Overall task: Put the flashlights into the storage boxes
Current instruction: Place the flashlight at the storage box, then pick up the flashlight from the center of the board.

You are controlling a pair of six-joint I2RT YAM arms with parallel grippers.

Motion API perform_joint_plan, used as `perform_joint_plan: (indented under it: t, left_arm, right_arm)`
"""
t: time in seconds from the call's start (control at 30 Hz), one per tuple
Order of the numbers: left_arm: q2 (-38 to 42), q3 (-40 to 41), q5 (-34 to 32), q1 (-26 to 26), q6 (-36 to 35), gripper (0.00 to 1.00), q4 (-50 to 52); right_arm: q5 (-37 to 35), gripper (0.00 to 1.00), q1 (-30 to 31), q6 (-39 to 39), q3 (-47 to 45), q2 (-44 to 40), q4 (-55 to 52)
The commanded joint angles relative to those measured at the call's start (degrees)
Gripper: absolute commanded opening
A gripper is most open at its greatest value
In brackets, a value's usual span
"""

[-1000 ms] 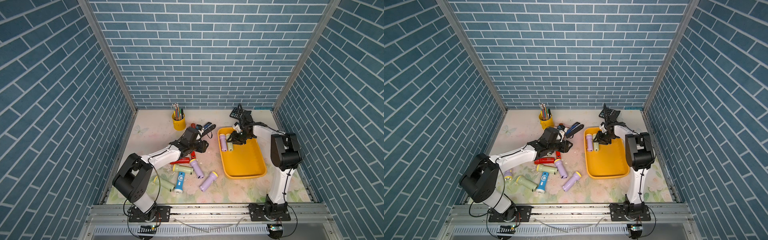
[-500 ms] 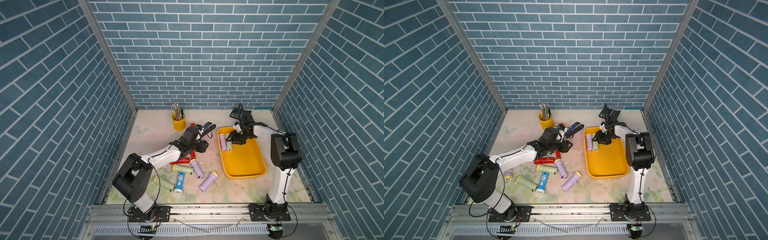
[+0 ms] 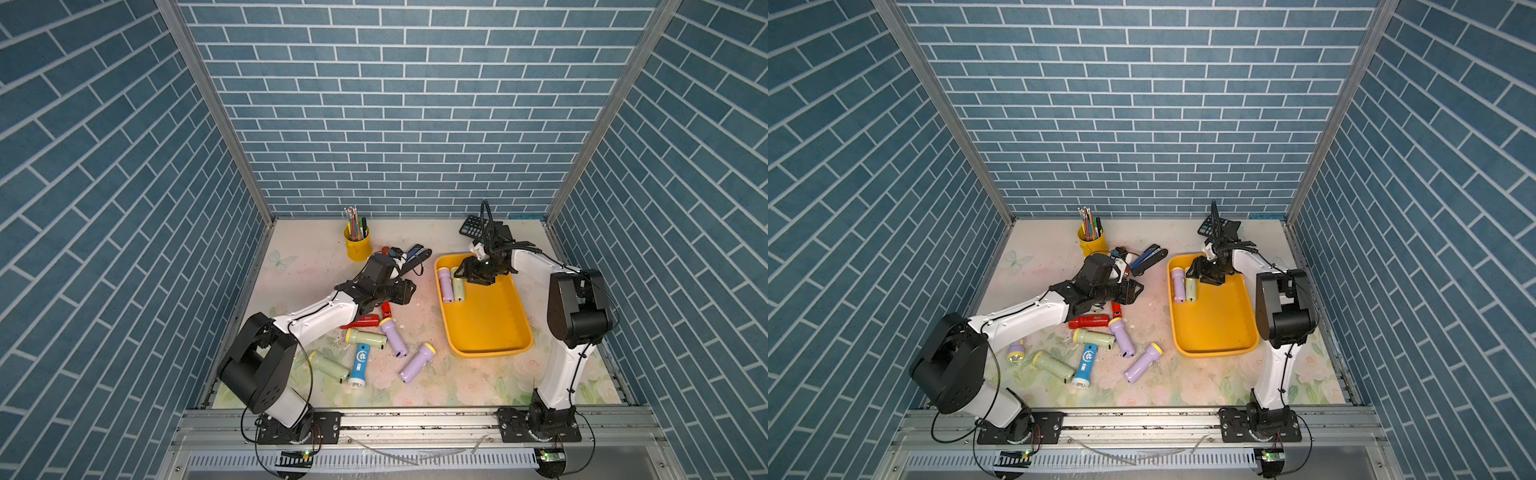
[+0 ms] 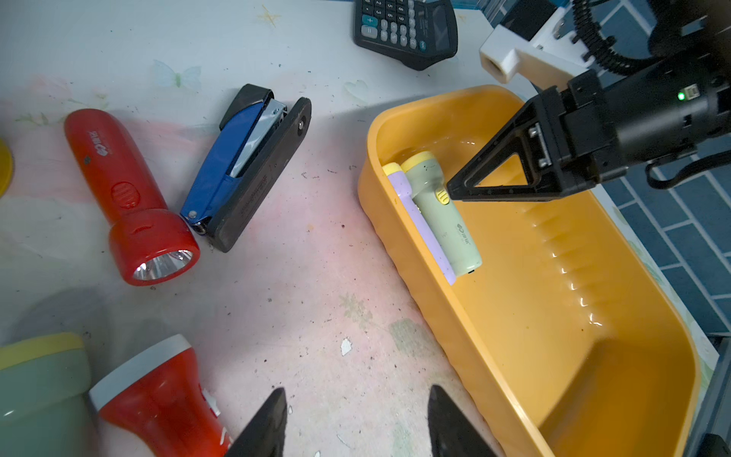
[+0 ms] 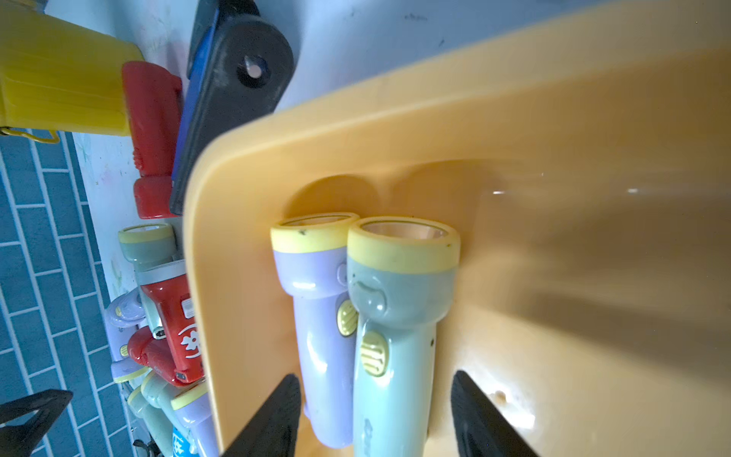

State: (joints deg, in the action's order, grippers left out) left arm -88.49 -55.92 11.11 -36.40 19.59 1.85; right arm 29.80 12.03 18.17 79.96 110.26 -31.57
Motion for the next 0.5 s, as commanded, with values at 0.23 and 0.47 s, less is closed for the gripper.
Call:
perform_joint_plan:
  t: [0.23,0.47]
  left_arm:
    - [9.12,1.84,-3.86,-0.14,3.19,0.58,16.67]
    - [16.72,5.90,-4.83,-0.12,7.78,0.58,23.75]
  right_arm:
    - [-11.50,0.60,10.25,-0.59,-1.23,-16.12,-11.10]
    - [-15.30,0.60,24.21,9.74,-2.29,-17.53,-15.38]
